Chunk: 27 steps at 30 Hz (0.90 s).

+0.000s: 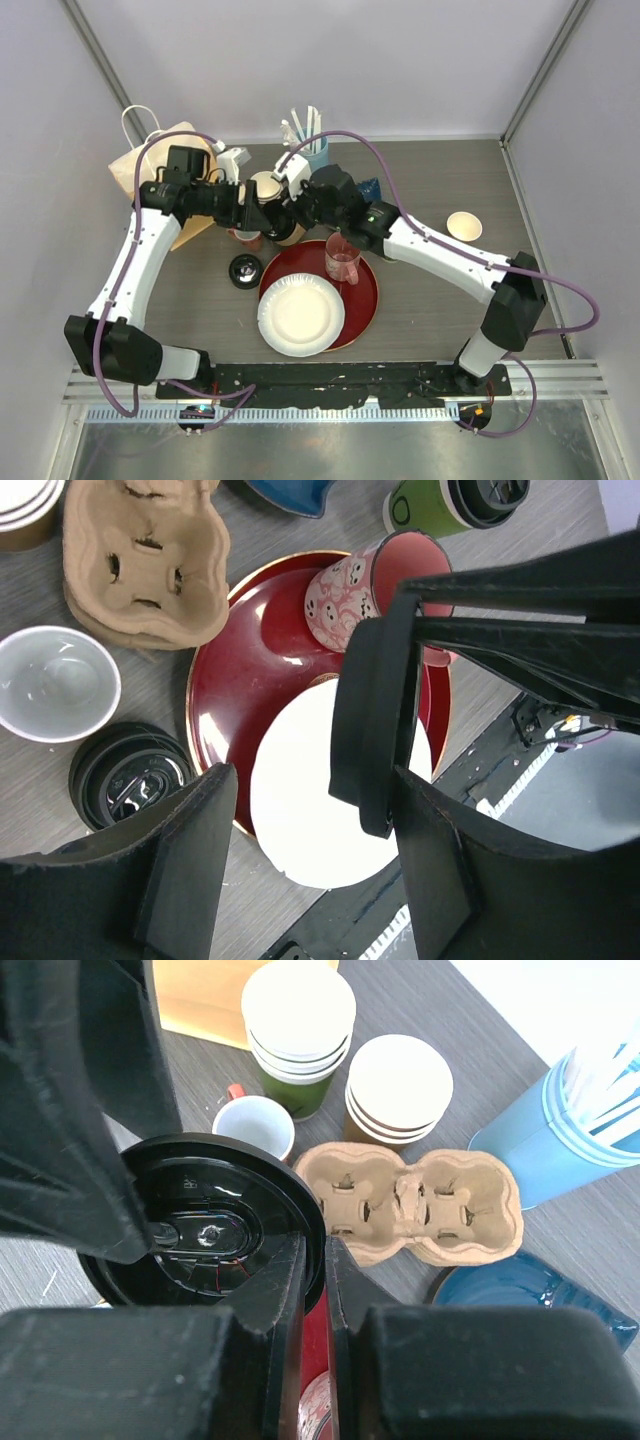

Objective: Pack the takeout coffee

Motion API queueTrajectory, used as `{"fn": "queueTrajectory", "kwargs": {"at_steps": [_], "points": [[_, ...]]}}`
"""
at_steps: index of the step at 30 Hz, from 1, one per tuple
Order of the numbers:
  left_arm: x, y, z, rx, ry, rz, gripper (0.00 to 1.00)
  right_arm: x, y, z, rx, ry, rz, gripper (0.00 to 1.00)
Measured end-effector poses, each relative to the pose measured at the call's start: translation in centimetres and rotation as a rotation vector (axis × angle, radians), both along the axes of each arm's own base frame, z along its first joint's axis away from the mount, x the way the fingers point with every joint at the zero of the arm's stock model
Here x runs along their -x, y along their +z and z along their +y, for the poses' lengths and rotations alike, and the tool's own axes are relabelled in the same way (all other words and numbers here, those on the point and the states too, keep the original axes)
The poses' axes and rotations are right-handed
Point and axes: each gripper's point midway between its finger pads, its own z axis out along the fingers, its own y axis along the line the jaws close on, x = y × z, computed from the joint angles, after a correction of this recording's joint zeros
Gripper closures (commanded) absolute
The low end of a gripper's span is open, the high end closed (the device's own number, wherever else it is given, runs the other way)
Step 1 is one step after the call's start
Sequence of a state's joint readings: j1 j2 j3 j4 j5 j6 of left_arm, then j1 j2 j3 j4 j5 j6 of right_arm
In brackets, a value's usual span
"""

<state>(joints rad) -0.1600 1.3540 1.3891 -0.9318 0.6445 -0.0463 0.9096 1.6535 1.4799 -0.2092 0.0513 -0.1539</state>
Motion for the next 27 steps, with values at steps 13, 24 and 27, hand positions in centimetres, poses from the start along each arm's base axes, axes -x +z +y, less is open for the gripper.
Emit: {"fn": "queueTrajectory", "kwargs": {"at_steps": [13,24,27], "points": [[0.7,1.8,-2.8,0.117,-0.081,0.013,0.82,1.5,0.6,0.1,-0.054,0.053,0.002,0.99],[1.0,1.6,-3.1,0.105,-0.118,-0.006,1.0,2.1,0.4,-0.5,-0.103,0.105,0.045,0.51],[1.2,1.1,-3.3,0.061,-0.162,-0.041,1.0,2.5,0.4,-1.2,-0.126,0.128,0.078,0.36]]}}
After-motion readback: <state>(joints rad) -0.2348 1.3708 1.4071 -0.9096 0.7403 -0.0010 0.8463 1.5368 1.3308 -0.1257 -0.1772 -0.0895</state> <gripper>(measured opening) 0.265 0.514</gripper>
